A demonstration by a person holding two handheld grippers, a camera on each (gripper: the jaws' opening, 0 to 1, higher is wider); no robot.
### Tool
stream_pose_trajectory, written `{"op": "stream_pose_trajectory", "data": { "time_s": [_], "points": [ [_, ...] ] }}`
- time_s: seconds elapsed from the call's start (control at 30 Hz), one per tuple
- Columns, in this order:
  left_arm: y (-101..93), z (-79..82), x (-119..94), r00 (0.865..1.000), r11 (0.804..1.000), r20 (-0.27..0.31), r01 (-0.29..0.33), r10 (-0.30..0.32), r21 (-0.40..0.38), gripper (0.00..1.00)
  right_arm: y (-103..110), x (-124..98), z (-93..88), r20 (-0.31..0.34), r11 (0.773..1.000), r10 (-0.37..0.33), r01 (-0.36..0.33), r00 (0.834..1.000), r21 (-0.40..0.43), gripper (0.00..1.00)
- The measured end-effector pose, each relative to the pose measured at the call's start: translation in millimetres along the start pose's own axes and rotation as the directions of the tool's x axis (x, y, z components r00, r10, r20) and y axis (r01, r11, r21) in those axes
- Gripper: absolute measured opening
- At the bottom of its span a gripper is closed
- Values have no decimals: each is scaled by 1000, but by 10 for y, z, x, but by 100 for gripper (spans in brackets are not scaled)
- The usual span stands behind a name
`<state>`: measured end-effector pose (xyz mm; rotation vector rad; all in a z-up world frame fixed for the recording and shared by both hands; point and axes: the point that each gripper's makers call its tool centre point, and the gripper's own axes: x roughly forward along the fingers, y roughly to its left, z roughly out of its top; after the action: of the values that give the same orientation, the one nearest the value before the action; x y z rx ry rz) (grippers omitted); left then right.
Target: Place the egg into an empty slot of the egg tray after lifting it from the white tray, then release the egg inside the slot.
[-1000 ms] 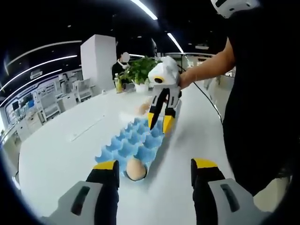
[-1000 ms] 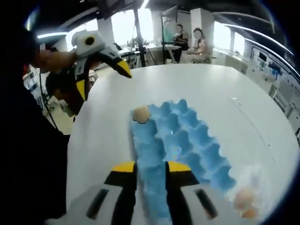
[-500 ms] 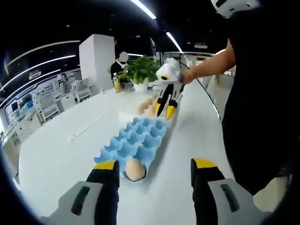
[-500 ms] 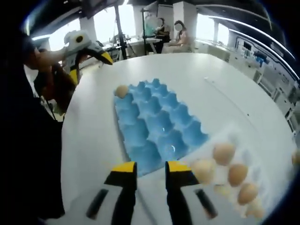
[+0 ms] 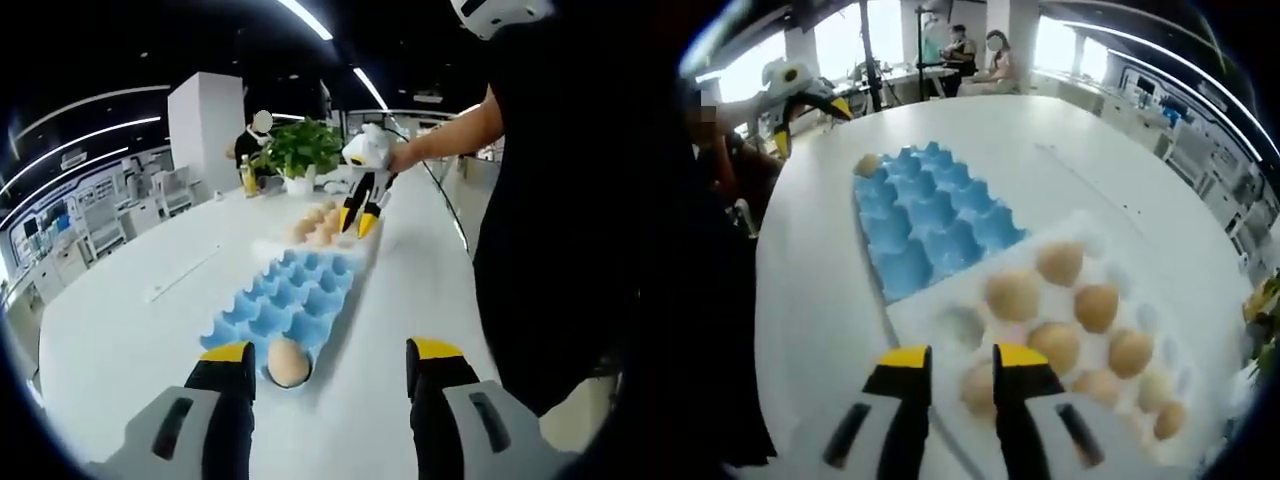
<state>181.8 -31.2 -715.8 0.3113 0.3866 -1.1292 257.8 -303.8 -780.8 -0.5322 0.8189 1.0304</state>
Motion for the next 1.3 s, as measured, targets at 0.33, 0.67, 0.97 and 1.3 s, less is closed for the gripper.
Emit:
{"op": "stream_pose_trajectory", "data": {
  "time_s": [0.33,0.67,0.97,1.3],
  "points": [
    [-4,-16,-3,1000,1000,-5,0,0,-2,61,-171,-90,-146,-88,997,-51,46,995,-65,25],
    [11,-10,-18,1000,1000,-2,-7,7,-4,62,-164,-5,-247,-211,987,8,-41,977,-155,26],
    [8,-10,-14,1000,1000,-9,-7,7,-7,60,-159,51,-306,-450,960,49,-167,892,-226,27],
    [37,46,-34,1000,1000,7,-29,29,-3,59,-159,53,-330,-531,965,19,-154,847,-211,25]
  ]
}}
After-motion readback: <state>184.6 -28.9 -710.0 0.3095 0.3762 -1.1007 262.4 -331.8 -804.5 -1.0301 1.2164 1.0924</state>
